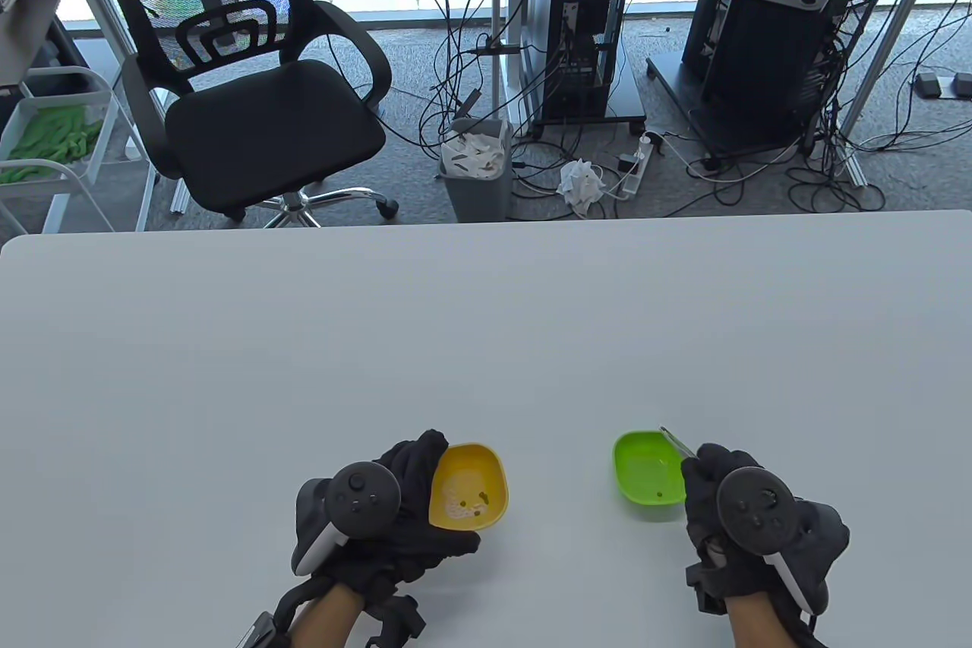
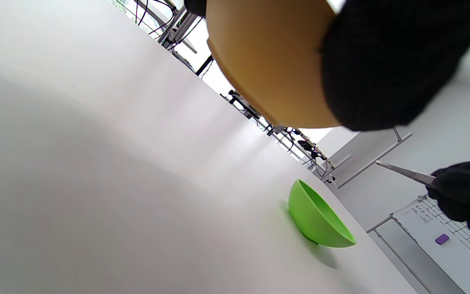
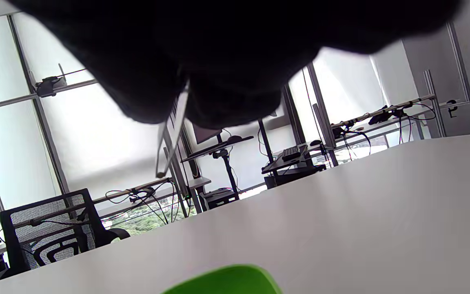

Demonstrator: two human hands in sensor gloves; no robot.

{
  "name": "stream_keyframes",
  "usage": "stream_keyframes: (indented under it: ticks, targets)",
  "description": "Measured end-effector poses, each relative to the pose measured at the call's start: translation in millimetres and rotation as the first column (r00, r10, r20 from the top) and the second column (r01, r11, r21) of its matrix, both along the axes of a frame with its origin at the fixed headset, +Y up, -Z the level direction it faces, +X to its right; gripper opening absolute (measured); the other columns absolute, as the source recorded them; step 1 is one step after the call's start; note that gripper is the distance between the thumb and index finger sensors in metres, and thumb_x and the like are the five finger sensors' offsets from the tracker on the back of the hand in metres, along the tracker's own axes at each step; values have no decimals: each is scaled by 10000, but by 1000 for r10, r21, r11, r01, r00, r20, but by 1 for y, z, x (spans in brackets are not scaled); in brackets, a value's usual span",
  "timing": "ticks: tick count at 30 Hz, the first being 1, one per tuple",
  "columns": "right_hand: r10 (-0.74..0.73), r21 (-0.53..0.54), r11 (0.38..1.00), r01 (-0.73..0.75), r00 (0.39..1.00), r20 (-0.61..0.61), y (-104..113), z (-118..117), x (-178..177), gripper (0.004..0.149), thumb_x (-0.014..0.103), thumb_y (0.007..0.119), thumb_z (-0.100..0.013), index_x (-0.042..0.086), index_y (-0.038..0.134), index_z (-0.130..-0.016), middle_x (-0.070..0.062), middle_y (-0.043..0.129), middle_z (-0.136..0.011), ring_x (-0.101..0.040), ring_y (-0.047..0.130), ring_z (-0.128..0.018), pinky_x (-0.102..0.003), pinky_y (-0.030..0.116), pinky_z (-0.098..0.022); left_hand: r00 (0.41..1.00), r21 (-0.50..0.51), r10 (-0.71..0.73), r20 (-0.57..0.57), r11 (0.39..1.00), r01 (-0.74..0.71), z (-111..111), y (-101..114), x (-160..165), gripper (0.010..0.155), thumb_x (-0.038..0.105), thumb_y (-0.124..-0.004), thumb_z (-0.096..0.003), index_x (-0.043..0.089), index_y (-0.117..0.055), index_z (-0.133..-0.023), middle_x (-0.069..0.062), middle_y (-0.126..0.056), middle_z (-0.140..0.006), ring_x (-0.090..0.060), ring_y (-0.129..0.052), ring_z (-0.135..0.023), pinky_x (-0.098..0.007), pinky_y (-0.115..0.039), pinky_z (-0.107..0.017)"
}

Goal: Pick mung beans with tweezers into small dish

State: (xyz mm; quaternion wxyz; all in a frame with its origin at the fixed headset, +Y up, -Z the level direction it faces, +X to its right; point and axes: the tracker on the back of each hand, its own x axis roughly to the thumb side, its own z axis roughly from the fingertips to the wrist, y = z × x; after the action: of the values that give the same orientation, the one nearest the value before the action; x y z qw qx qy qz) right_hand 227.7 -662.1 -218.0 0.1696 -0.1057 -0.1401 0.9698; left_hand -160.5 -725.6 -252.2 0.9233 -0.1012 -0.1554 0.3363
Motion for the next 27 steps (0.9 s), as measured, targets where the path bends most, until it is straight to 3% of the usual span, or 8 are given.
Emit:
stream_keyframes:
  ticks: [4,27]
  targets:
    - [-35,-88,996,34,999,-6,-27,-2,1,341,306,903,-453,57,969,-677,-154,975,-499,-77,918,-222,-292,861,-154,1000,-1,-2,-9,1000,2,1,-1,-2,1212,621,-988,-322,179,-225,-1152,-96,-353,-1195,-439,-309,-1133,-686,-221,-771]
    - [-39,-115,993,39,999,5,-34,-5,3,349,319,897,-455,65,963,-685,-145,974,-507,-72,920,-226,-288,864,-159,1000,-5,-12,0,1000,12,2,-2,0,1209,623,-986,-323,180,-225,-1152,-94,-353,-1194,-437,-316,-1132,-687,-229,-771]
